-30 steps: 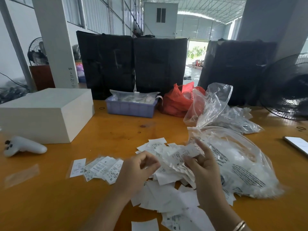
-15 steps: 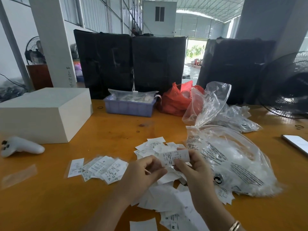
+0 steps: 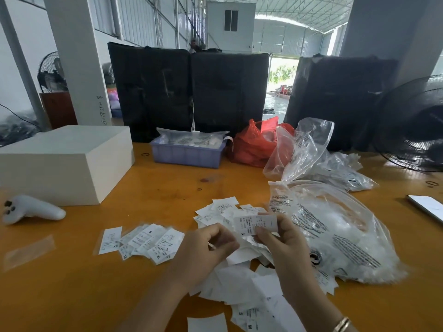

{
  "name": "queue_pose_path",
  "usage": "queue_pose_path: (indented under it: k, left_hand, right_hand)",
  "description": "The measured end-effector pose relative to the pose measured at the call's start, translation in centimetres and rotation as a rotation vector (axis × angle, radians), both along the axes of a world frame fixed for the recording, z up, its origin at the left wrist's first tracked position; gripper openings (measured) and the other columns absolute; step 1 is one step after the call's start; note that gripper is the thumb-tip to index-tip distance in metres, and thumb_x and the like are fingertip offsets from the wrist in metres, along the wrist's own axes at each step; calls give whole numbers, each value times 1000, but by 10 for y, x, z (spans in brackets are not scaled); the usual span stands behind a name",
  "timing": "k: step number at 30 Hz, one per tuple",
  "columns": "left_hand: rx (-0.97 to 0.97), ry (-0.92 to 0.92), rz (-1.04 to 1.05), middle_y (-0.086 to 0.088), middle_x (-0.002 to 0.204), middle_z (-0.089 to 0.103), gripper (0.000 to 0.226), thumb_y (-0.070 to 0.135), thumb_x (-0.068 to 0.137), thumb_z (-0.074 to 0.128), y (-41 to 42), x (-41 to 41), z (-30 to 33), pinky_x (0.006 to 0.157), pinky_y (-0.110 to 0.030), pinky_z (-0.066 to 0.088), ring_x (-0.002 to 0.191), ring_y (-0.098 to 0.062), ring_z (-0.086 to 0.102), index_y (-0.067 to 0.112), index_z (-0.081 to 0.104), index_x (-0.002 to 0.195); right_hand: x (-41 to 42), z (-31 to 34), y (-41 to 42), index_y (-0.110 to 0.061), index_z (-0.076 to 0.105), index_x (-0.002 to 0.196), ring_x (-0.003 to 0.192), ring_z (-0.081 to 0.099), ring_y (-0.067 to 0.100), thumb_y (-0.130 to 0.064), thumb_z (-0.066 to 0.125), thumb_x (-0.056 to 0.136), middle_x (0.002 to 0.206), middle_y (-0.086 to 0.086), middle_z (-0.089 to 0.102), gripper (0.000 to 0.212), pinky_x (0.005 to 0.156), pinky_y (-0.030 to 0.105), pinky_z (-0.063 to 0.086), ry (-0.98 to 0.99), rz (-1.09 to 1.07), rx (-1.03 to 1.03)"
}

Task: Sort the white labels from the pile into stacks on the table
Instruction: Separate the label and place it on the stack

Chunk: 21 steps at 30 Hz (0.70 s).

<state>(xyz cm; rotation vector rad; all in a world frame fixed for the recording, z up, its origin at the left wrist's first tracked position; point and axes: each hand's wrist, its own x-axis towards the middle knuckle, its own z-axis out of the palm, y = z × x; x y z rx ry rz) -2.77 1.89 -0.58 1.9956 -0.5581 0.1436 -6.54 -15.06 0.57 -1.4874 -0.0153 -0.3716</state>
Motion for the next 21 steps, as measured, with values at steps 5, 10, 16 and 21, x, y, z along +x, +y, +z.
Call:
queue_pose_path:
  k: [5, 10, 16, 21]
  left_hand:
    - [23, -16, 24, 26, 80, 65, 9, 36, 82, 71, 0, 1, -1, 67, -8, 46, 79, 5, 61, 37, 63, 79]
    - [-61, 10, 38, 19, 82, 69, 25, 56, 71, 64, -1, 0, 1, 62, -14, 50, 73, 1, 64, 32, 60, 76]
    - [-120, 69, 25, 8, 71, 68, 13, 40, 78, 71, 2, 3, 0, 60, -13, 48, 62, -4, 61, 28, 69, 75]
    - [-122, 98, 9, 9, 72, 70, 18, 47, 70, 70, 1, 2, 0, 62, -13, 50, 66, -3, 64, 29, 71, 75]
  right_hand:
    - [-1, -1, 4, -36, 69, 79, 71, 69, 9, 0, 62, 88, 80, -6, 73, 38, 53, 21, 53, 2, 24, -48]
    - [0, -2, 6, -40, 68, 81, 70, 69, 9, 0, 62, 88, 81, -6, 72, 41, 57, 24, 55, -4, 61, -131]
    - [3, -3, -2, -31, 70, 82, 76, 71, 16, -6, 62, 89, 85, 0, 74, 27, 59, 30, 58, 8, -36, 70]
    - [2, -2, -3, -28, 70, 86, 78, 71, 15, -5, 64, 87, 88, 0, 74, 24, 63, 27, 57, -37, -62, 126]
